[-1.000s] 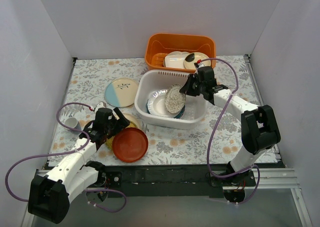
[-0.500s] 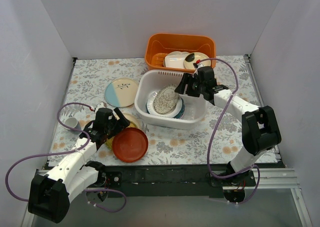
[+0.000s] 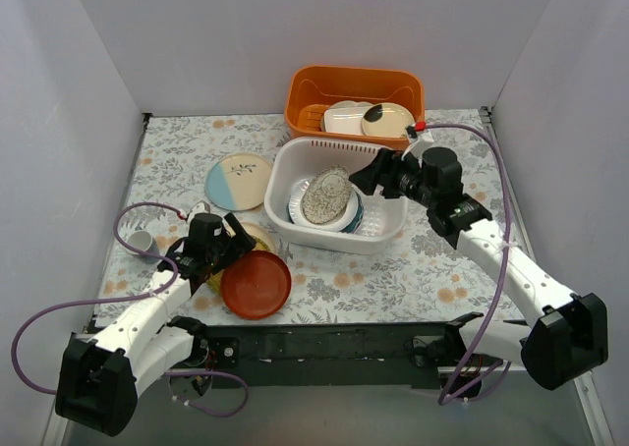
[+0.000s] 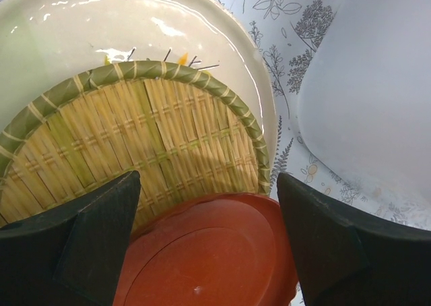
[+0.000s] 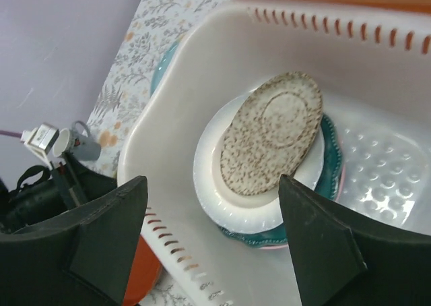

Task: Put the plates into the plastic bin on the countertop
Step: Place the plate in the plastic bin, then pick up the plate from the corner of the board.

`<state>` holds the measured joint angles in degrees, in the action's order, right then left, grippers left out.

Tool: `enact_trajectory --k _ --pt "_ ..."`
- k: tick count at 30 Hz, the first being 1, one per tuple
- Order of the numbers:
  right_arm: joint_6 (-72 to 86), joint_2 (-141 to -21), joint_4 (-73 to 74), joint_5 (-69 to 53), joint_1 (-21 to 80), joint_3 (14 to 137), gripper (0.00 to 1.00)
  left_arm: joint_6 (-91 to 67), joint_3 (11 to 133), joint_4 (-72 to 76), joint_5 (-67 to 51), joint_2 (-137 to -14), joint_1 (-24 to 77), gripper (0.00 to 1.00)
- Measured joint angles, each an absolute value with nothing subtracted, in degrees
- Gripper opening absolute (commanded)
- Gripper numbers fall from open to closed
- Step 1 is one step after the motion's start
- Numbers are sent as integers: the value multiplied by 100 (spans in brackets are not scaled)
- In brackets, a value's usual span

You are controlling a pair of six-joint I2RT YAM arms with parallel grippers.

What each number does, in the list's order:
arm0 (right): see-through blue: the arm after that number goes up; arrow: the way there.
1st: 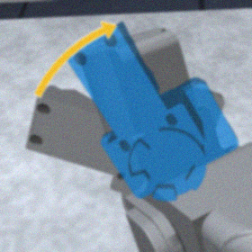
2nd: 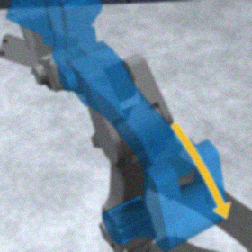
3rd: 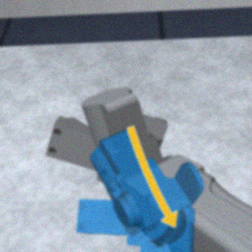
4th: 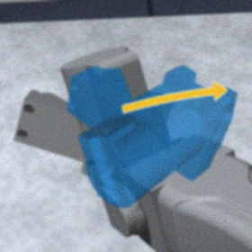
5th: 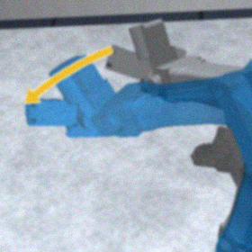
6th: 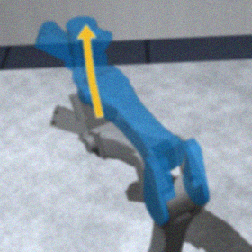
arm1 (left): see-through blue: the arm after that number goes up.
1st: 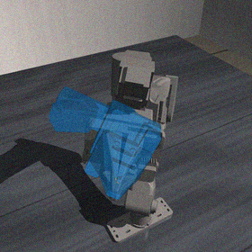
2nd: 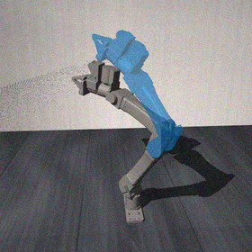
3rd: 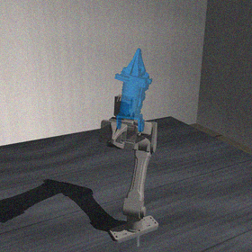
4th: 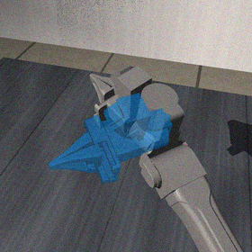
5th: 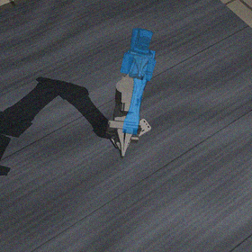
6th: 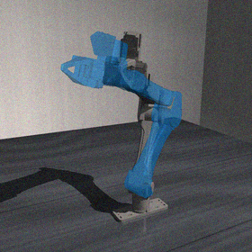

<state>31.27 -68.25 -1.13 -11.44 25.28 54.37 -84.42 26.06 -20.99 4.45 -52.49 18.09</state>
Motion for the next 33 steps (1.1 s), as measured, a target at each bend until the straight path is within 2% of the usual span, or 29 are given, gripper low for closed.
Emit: enact_trajectory --k 10,19,24,33 --pt "3529 -6580 -329 -1020 4049 4556 85 -8444 2541 -2051 414 -5317 1809 82" --pt "4134 -6239 -1723 -381 5116 3461 82 -8493 2388 -1970 329 -5312 1809 81" --pt "4545 -6235 -1719 -364 5892 2943 82 -8501 2381 -1925 255 -5312 1809 82" --pt "4840 -6672 -1852 -161 6396 2818 81 -8536 2303 -1831 167 -5299 1809 81"
